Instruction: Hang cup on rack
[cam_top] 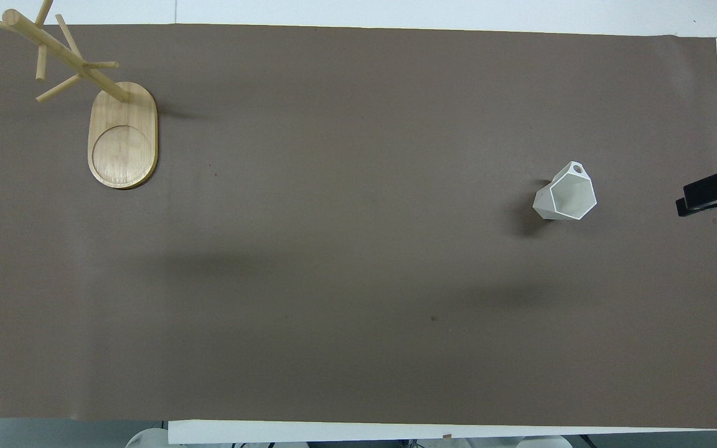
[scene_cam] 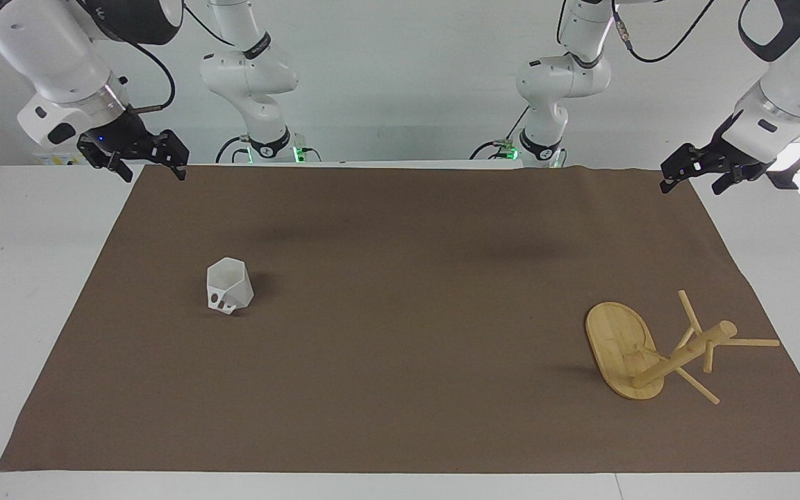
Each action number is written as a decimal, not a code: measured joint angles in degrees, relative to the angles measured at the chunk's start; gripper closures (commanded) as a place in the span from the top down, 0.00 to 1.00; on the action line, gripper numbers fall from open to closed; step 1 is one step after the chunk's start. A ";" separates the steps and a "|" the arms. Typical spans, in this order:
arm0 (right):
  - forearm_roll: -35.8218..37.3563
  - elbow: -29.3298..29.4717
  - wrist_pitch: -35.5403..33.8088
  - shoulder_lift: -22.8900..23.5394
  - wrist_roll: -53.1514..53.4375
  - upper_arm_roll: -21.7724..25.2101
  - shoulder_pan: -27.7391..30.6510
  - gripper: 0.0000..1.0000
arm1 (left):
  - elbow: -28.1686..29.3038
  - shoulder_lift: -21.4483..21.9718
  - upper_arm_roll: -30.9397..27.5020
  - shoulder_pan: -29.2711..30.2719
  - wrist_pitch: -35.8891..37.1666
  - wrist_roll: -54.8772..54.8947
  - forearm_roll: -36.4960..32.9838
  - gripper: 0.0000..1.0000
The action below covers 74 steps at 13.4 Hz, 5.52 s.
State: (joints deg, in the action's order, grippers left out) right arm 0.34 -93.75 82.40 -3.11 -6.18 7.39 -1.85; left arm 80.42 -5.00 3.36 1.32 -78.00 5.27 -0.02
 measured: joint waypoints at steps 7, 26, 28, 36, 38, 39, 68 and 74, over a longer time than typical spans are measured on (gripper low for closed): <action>0.00 -0.04 0.06 0.00 0.03 0.52 0.46 1.00 | 0.00 0.00 0.00 0.00 0.00 0.00 0.00 1.00; -51.37 -4.14 -1.80 35.00 -120.13 1.01 28.13 1.00 | 0.00 0.00 0.00 0.00 0.00 0.00 0.00 1.00; -55.74 -6.51 -3.03 37.73 -129.38 0.79 28.44 1.00 | 0.00 0.00 0.00 0.00 0.00 0.00 0.00 1.00; -62.46 -11.83 -2.83 37.62 -137.09 -0.07 25.22 1.00 | 0.00 0.00 0.00 0.00 0.00 0.00 0.00 1.00; -63.43 -12.42 -2.28 37.55 -137.10 -0.08 23.59 1.00 | 0.00 0.00 0.00 0.00 0.00 0.00 0.00 1.00; -63.90 -12.75 -1.99 37.55 -137.11 -0.07 23.20 1.00 | 0.00 0.00 0.00 0.00 0.00 0.00 0.00 1.00; -86.15 -15.54 12.44 30.28 -127.18 -3.43 -2.69 0.33 | 0.00 0.00 0.04 -0.28 -0.08 -0.02 -0.08 1.00; -102.74 -15.18 27.89 29.29 -124.03 -3.61 -20.77 0.33 | 13.59 3.71 1.06 -14.91 -18.38 -26.05 -0.04 1.00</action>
State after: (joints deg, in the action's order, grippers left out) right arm -102.40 -108.93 110.29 26.19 -130.21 3.78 -22.62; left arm 94.00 -1.29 4.41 -13.60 -96.38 -20.78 -0.06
